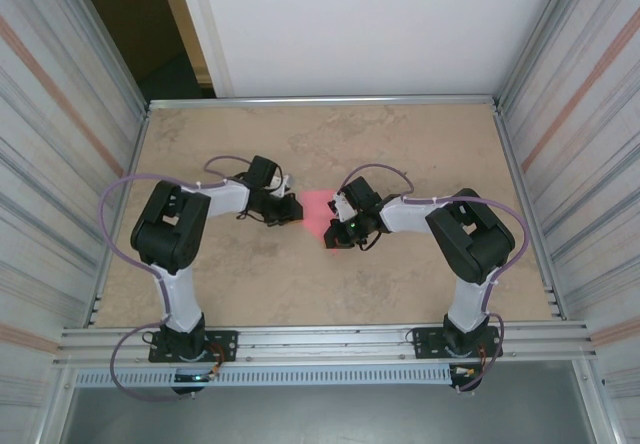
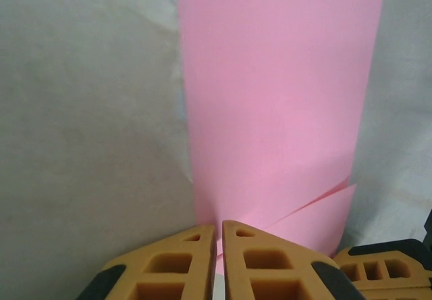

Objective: Fold a paper plane with a square sheet of paper (pick it up from the middle)
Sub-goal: Third fold the triangle at the center of the table, then fourth fold the wing at the center of the table.

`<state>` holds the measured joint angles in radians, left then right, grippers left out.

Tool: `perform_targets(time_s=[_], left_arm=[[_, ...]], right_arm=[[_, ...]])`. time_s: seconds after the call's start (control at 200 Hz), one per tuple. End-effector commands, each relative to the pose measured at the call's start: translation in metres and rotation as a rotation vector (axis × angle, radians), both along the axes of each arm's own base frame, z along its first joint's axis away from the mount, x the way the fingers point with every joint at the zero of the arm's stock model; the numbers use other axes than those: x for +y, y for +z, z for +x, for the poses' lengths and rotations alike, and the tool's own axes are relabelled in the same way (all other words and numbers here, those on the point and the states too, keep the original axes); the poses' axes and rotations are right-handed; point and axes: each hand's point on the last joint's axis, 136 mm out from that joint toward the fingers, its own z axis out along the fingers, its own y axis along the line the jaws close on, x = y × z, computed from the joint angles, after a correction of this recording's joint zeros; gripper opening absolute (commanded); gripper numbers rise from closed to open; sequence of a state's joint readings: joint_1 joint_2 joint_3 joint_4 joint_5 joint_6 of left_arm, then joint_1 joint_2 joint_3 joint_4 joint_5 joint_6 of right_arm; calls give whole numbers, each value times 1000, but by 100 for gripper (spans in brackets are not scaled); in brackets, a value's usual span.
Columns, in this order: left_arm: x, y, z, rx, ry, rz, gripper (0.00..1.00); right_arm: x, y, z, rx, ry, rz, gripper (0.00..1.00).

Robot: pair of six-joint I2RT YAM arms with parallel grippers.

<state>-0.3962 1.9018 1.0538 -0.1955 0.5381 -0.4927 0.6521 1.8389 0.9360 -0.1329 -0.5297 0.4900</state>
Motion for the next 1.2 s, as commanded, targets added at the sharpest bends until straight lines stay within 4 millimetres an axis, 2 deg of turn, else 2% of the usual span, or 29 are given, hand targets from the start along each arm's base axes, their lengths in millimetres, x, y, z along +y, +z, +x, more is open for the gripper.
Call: perform_targets(time_s=[0.0,0.085,0.16,0.22,0.281,0.351,0.536,0.787,0.902,1.107,1.198], left_arm=[[31,-14,11,2,44,134,12],[28,6,18,-32,51,113,12],[24,30,23,-67,73,75,14],[23,47,26,-94,99,46,17],[24,58,25,-109,130,30,19],[27,64,21,-114,163,18,23],[25,61,5,-75,232,-75,30],[12,49,-16,-10,249,-151,39],[6,43,-21,8,239,-148,41],[-2,41,-21,24,239,-176,43],[-4,41,-20,29,239,-189,43]], right_arm=[[-30,-40,-28,140,-32,-164,7],[-17,-22,-17,108,-44,-98,9],[-2,6,-3,60,-68,-22,12],[7,30,9,1,-90,36,18],[10,51,20,-62,-119,74,22],[7,63,28,-120,-157,73,26],[-13,59,39,-175,-266,-2,35],[-30,52,55,-175,-360,-34,39],[-29,43,57,-150,-351,-32,39],[-11,38,51,-104,-259,43,37],[-9,35,51,-95,-248,47,34]])
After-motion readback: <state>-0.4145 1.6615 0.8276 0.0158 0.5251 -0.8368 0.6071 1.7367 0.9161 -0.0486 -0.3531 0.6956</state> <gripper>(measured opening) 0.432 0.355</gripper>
